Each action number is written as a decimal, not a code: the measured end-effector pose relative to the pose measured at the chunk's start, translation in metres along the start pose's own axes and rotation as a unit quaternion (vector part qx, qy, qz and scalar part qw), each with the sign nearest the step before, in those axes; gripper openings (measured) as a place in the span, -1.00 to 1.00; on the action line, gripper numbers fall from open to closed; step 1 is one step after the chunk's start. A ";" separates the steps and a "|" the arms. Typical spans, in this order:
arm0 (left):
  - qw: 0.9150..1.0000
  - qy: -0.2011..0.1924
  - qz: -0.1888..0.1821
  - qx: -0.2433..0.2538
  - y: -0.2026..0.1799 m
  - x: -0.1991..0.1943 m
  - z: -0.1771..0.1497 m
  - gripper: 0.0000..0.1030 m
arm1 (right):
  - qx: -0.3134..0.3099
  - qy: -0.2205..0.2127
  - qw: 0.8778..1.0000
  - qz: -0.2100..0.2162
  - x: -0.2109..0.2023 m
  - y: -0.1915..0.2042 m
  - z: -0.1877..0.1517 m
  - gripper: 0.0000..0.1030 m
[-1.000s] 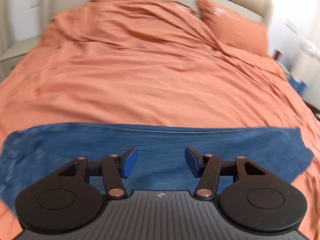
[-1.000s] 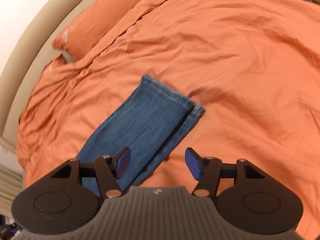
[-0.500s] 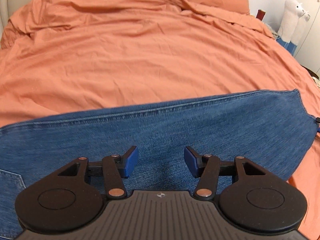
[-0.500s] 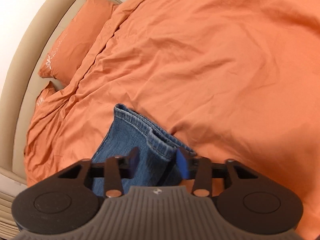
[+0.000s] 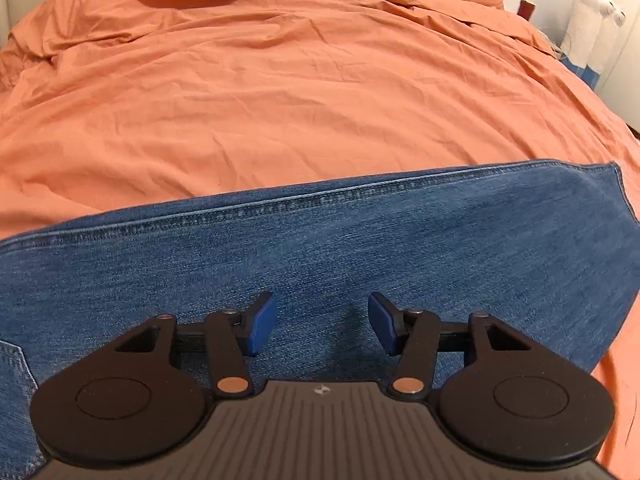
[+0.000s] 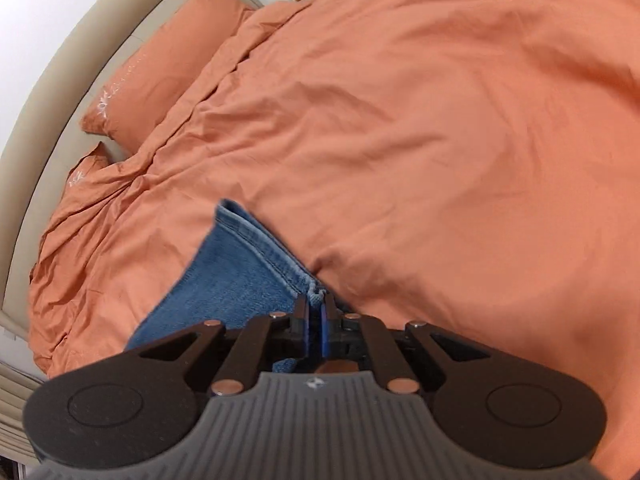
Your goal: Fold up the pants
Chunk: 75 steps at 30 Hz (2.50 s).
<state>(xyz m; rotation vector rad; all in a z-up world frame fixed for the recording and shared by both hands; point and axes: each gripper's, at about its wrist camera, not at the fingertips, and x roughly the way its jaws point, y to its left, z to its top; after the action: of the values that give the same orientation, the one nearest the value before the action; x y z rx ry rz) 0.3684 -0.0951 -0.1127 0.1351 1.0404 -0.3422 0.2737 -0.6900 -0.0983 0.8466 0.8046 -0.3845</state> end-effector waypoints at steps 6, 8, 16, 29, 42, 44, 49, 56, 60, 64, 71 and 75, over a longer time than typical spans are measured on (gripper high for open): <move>1.000 -0.010 -0.017 0.016 -0.012 -0.005 0.005 0.22 | 0.032 0.010 0.999 0.032 -0.015 -0.004 0.003 -0.32; 0.999 -0.015 -0.032 0.017 -0.018 -0.004 0.006 0.22 | 0.051 0.013 0.996 0.065 -0.024 -0.006 -0.002 -0.03; 0.996 -0.019 -0.054 0.067 -0.064 0.015 0.016 0.22 | 0.124 0.037 0.988 0.088 0.020 -0.022 -0.030 -0.22; 0.990 -0.013 -0.026 0.140 -0.118 0.100 0.076 -0.22 | 0.076 -0.004 0.993 0.095 0.006 -0.002 -0.010 -0.90; 0.985 -0.030 -0.019 0.167 -0.132 0.072 0.061 -0.23 | 0.019 -0.009 0.997 0.076 -0.002 0.021 0.000 -0.93; 0.983 -0.032 -0.041 0.175 -0.134 0.054 0.046 -0.23 | 0.004 -0.012 0.997 0.074 -0.008 0.032 0.003 -0.93; 0.975 -0.011 -0.083 0.204 -0.155 0.029 -0.003 -0.30 | -0.042 -0.021 0.997 0.064 -0.022 0.060 0.007 -0.93; 0.980 0.023 -0.115 0.160 -0.150 0.015 -0.053 -0.40 | -0.096 -0.039 0.992 0.073 -0.050 0.113 0.008 -0.93; 0.981 0.014 -0.139 0.135 -0.128 -0.017 -0.064 -0.39 | -0.149 -0.052 0.983 0.096 -0.075 0.162 0.000 -0.93; 0.986 -0.017 -0.141 0.087 -0.088 -0.059 -0.067 -0.39 | -0.203 -0.062 0.969 0.125 -0.098 0.220 -0.019 -0.93; 0.992 -0.089 -0.085 0.021 -0.004 -0.134 -0.064 -0.39 | -0.264 -0.059 0.945 0.184 -0.121 0.321 -0.073 -0.93; 0.990 -0.118 -0.066 -0.027 0.044 -0.168 -0.072 -0.39 | -0.299 -0.046 0.932 0.200 -0.118 0.377 -0.118 -0.93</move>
<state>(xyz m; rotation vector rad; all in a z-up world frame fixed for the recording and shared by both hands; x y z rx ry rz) 0.2468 0.0012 -0.0066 -0.0237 0.8258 -0.4388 0.3652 -0.3641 0.1374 0.3954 0.5903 0.1833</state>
